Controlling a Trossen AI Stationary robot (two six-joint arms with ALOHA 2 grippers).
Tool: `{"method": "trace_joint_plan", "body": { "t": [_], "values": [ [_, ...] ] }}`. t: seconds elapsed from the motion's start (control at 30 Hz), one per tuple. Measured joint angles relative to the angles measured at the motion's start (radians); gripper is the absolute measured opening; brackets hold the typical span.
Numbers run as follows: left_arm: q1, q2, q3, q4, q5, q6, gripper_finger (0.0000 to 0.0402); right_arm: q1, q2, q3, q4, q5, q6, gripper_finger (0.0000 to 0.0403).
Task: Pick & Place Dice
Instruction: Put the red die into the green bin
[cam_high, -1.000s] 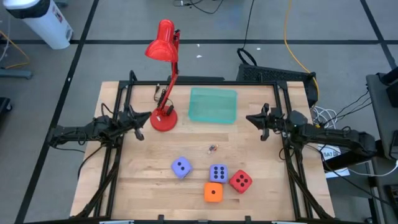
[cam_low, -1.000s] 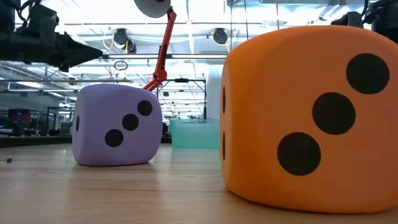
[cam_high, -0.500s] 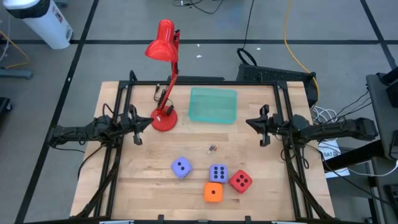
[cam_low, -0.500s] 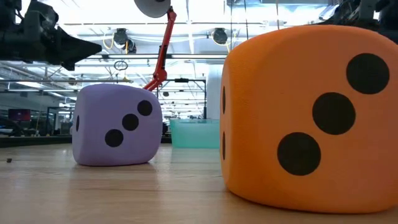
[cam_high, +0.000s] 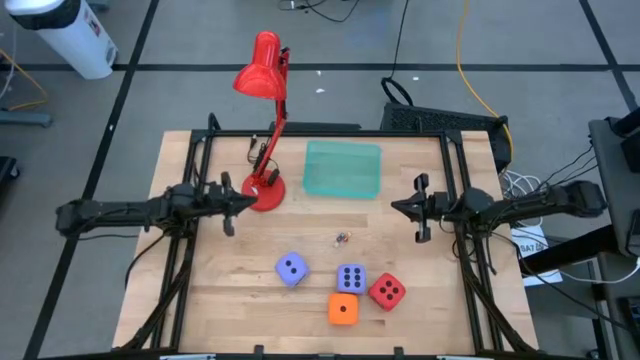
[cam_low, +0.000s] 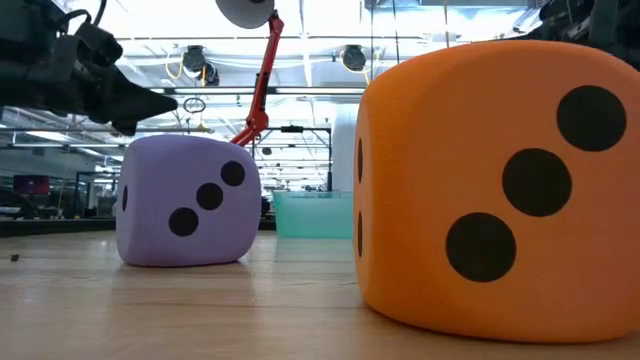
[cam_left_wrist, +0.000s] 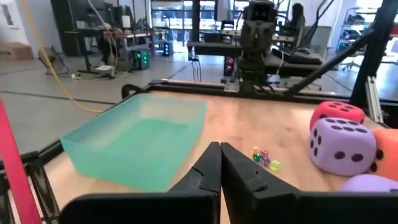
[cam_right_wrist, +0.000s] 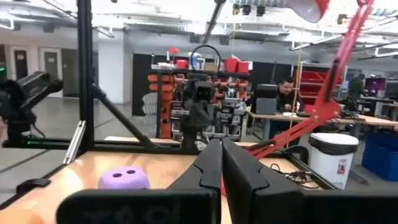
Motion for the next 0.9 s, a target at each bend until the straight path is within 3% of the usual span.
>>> {"method": "trace_joint_plan", "body": {
  "t": [0.23, 0.47, 0.7, 0.9],
  "values": [
    [0.000, 0.036, 0.000, 0.031, 0.010, -0.067, 0.0004, 0.002, 0.024, 0.000, 0.036, -0.009, 0.010, 0.0004],
    [0.000, 0.045, 0.000, 0.037, -0.019, -0.084, 0.0019, 0.009, 0.041, 0.001, 0.047, -0.158, 0.012, 0.0004],
    [0.000, 0.045, 0.000, 0.043, -0.069, -0.080, 0.0023, 0.045, 0.044, 0.001, 0.073, -0.153, 0.040, 0.0004],
    [0.000, 0.045, 0.000, 0.042, -0.028, -0.106, 0.0023, 0.101, 0.065, 0.011, 0.073, -0.058, 0.045, 0.0004]
  ]
}}
